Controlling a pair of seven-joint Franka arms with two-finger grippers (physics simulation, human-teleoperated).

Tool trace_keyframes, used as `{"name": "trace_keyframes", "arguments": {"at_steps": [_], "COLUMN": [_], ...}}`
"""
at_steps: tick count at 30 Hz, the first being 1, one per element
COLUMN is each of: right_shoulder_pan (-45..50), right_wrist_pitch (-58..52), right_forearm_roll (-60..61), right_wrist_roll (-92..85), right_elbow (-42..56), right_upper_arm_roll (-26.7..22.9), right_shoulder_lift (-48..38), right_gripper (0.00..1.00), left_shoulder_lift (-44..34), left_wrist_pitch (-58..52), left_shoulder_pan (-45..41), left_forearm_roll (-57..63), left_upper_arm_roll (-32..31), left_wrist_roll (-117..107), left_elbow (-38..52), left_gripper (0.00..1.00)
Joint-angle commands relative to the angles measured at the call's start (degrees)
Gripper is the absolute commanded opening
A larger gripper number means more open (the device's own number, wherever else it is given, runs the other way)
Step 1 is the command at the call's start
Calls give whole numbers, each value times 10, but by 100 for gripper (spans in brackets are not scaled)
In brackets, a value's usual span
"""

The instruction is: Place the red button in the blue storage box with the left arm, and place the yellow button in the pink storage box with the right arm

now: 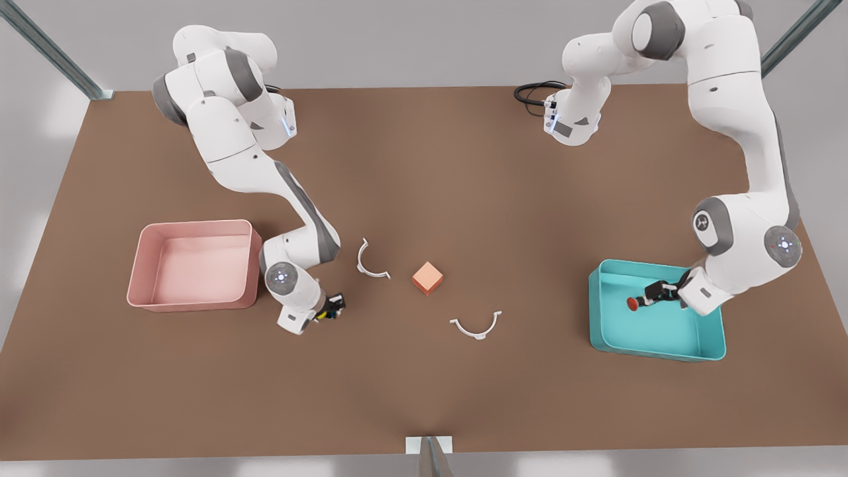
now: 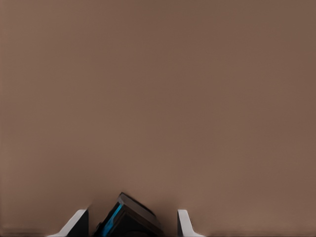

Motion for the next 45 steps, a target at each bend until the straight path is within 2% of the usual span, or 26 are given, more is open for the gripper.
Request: {"name": "trace_keyframes", "arguments": {"at_steps": [1,2,4,6,9,16,19,24,29,30,37,38,40,41,42,43,45], "right_shoulder_pan": [-1,-1,-1,-1,-1,-61,-96,-150,-224,-234,-309,-314,-321,-321,-320,-314,-292], "right_wrist_pitch": [-12,-12,-12,-12,-24,-189,-192,-193,-191,-191,-188,-188,-187,-187,-192,-203,-304], "right_forearm_roll": [1,1,1,1,1,1,1,1,1,1,-3,-3,-3,-3,-3,-3,-11], "right_wrist_roll": [-13,-13,-14,-14,-13,-14,-16,-28,-105,-105,-130,-131,-130,-137,-135,-133,-113], "right_elbow": [-1,-1,-1,-1,6,-6,-113,-232,-257,-260,-280,-280,-274,-270,-253,-217,-72], "right_upper_arm_roll": [1,1,1,1,2,5,6,6,6,6,5,5,5,5,5,10,43], "right_shoulder_lift": [-1,-1,-1,-1,-12,-167,-250,-332,-341,-341,-320,-311,-301,-301,-301,-303,-302], "right_gripper": [73,69,60,57,57,58,58,58,59,61,62,66,80,95,100,100,100], "left_shoulder_lift": [-20,-38,-53,-90,-88,-87,-87,-87,-87,-87,-87,-87,-87,-87,-87,-87,-87], "left_wrist_pitch": [-116,-185,-306,-310,-310,-310,-310,-310,-310,-310,-310,-310,-310,-310,-310,-310,-310], "left_shoulder_pan": [-21,-48,-69,-68,-69,-70,-71,-71,-70,-70,-70,-70,-70,-70,-70,-70,-70], "left_forearm_roll": [14,65,86,79,82,81,80,81,81,81,81,81,80,80,80,80,80], "left_upper_arm_roll": [1,-1,1,2,0,0,0,0,0,-1,-1,0,0,0,0,0,0], "left_wrist_roll": [-60,-145,-190,-189,-190,-190,-190,-190,-190,-190,-190,-190,-190,-190,-190,-190,-190], "left_elbow": [34,88,188,136,138,138,138,138,138,139,138,138,138,139,138,138,138], "left_gripper": [100,100,100,100,100,100,100,100,100,100,100,100,100,100,100,100,100]}}
